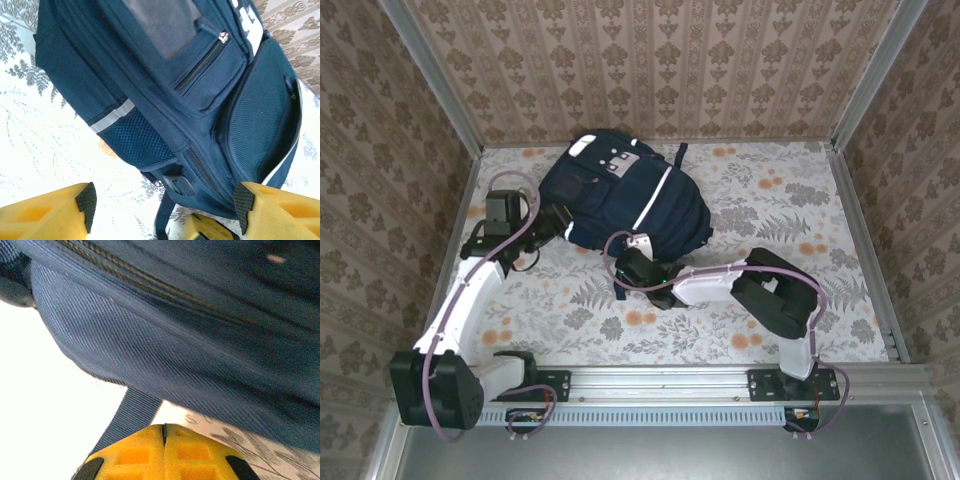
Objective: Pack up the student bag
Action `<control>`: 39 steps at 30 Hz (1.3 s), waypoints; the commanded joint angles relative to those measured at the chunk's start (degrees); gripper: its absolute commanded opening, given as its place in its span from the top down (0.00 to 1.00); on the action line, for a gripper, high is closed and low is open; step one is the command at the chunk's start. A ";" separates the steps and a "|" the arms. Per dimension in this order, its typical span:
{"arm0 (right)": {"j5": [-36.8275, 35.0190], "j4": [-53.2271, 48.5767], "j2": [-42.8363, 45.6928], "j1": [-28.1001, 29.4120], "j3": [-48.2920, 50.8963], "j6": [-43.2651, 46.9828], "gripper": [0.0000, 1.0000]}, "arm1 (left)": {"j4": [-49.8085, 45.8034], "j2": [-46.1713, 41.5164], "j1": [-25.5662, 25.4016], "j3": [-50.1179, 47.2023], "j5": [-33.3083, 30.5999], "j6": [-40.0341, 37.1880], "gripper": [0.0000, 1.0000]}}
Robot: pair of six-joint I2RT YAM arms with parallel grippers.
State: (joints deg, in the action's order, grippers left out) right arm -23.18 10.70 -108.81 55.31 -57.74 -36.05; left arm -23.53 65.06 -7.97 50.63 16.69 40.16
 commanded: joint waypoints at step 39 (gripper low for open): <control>32.66 -15.80 2.35 -31.92 -7.92 -17.87 0.66 | 2.30 -3.05 -6.60 -8.40 -3.26 -0.92 0.24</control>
State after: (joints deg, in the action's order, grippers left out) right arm 4.69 -9.39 -104.62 23.73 -64.45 -49.84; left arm -22.24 62.89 -13.67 43.13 14.85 38.81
